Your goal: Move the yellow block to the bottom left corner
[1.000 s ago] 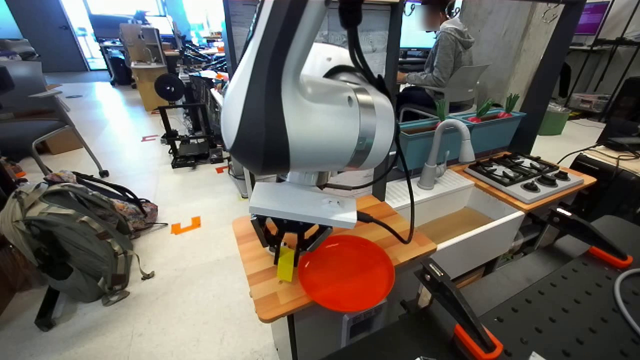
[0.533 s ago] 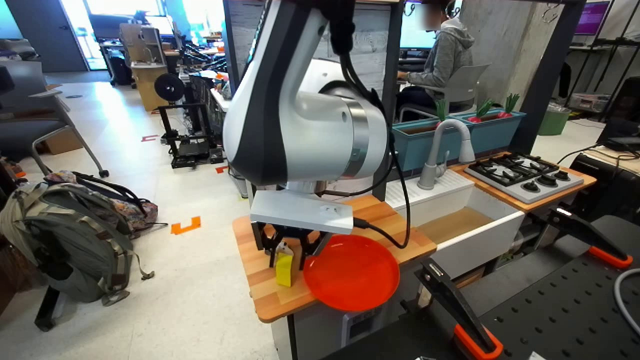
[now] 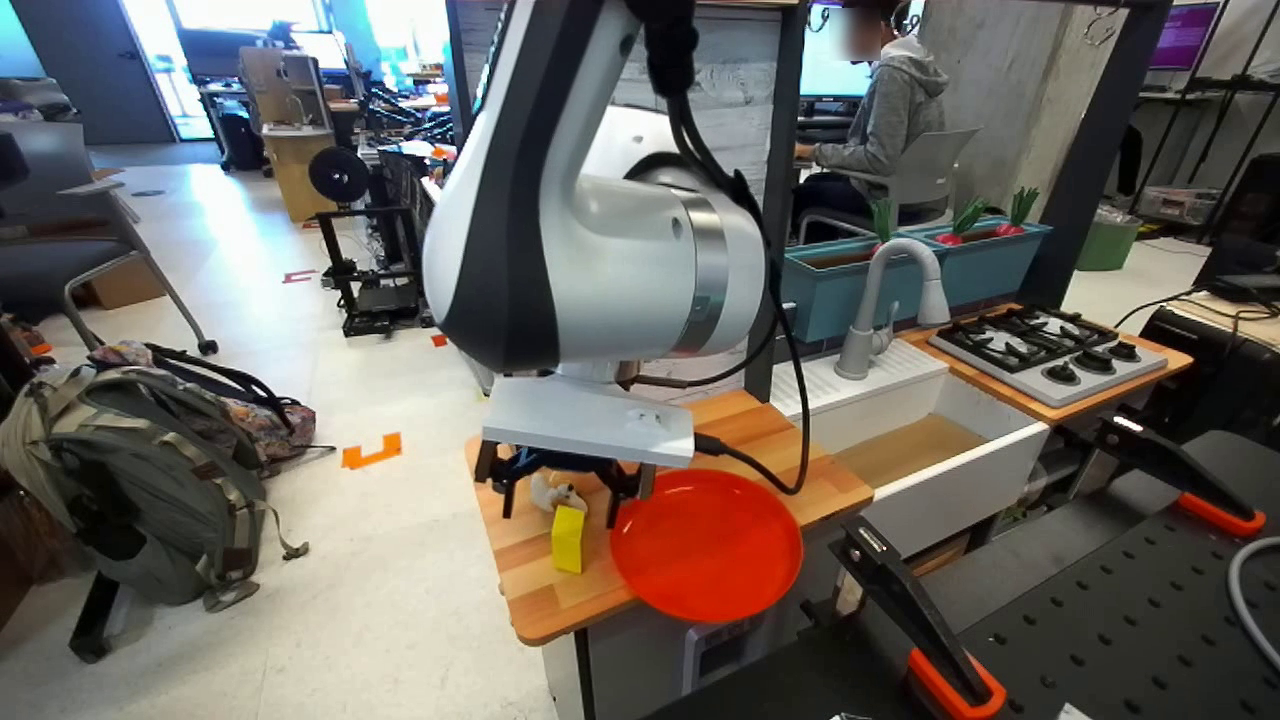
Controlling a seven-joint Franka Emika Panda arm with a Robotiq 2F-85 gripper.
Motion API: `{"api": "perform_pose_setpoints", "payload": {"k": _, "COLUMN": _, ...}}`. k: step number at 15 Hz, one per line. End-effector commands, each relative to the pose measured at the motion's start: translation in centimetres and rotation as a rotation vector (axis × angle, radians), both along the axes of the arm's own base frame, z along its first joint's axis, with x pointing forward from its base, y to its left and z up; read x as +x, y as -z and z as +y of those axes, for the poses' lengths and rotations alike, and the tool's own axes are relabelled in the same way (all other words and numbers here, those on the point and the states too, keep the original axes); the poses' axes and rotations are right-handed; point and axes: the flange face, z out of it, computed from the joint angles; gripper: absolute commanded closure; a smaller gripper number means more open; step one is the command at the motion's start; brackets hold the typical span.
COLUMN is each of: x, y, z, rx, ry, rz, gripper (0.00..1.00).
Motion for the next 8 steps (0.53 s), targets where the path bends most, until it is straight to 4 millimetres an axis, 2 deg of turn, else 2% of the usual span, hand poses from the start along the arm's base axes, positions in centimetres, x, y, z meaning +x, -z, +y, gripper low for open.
{"api": "perform_pose_setpoints", "payload": {"k": 1, "x": -1.8, "y": -3.1, "z": 0.5, "rx": -0.006, "ry": -0.014, "rz": -0.044, "gripper": 0.0}}
{"api": "perform_pose_setpoints", "payload": {"k": 3, "x": -2.8, "y": -4.7, "z": -0.3, "rx": -0.019, "ry": -0.023, "rz": -0.072, "gripper": 0.0}}
{"api": "perform_pose_setpoints", "payload": {"k": 4, "x": -1.3, "y": -2.5, "z": 0.6, "rx": -0.002, "ry": -0.017, "rz": -0.045, "gripper": 0.0}}
{"api": "perform_pose_setpoints", "payload": {"k": 8, "x": -2.3, "y": -4.2, "z": 0.0, "rx": -0.01, "ry": -0.022, "rz": -0.053, "gripper": 0.0}}
